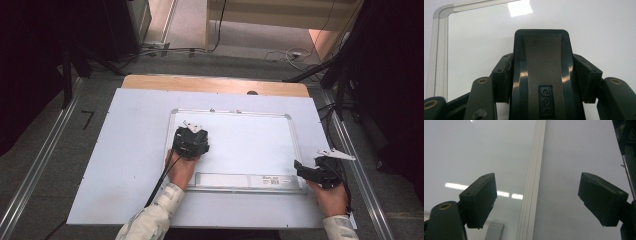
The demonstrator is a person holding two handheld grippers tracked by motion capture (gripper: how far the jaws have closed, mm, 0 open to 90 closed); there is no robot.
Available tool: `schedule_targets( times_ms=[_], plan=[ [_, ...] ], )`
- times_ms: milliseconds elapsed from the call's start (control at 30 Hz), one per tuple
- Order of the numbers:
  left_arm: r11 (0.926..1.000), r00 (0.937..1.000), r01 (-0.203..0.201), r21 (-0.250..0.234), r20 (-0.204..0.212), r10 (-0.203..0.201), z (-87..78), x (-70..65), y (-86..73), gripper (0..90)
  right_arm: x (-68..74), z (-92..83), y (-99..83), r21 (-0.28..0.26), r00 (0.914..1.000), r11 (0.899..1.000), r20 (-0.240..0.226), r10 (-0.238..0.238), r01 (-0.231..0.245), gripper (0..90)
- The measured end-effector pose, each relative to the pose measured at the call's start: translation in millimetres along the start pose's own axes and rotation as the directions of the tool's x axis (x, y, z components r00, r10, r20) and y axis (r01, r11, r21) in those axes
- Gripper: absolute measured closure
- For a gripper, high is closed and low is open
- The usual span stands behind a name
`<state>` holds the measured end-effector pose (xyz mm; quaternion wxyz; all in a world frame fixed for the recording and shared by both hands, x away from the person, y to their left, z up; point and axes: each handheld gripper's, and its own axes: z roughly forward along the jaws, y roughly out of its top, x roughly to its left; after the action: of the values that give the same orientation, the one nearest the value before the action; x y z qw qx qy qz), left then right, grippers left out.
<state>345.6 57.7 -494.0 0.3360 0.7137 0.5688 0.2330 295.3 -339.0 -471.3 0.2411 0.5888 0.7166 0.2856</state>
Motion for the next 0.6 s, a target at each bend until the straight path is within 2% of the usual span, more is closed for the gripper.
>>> schedule_targets(
  times_ms=[233,333,433,600],
  plan=[
    [0.9994,0.9995,0.026,-0.022,0.017,-0.025,-5.8,1.2,-2.5,41.7,0.8,1.0,0.7,0.001,1.0000,1.000,-0.002,-0.007,0.007,14.1],
    [0.9970,0.9987,0.043,-0.064,0.030,-0.041,-15.8,1.8,3.9,41.6,0.6,0.8,0.5,-0.001,1.0000,1.000,-0.002,-0.005,0.005,14.1],
    [0.9959,0.9986,0.049,-0.075,0.025,-0.047,-22.9,4.4,11.2,41.5,1.0,0.5,0.7,0.000,1.0000,1.000,-0.001,-0.004,0.004,14.1],
    [0.9935,0.9966,0.082,-0.079,0.013,-0.082,-26.7,12.1,14.0,41.4,0.9,0.0,0.7,-0.003,1.0000,1.000,-0.003,-0.006,0.006,14.1]
  ],
)
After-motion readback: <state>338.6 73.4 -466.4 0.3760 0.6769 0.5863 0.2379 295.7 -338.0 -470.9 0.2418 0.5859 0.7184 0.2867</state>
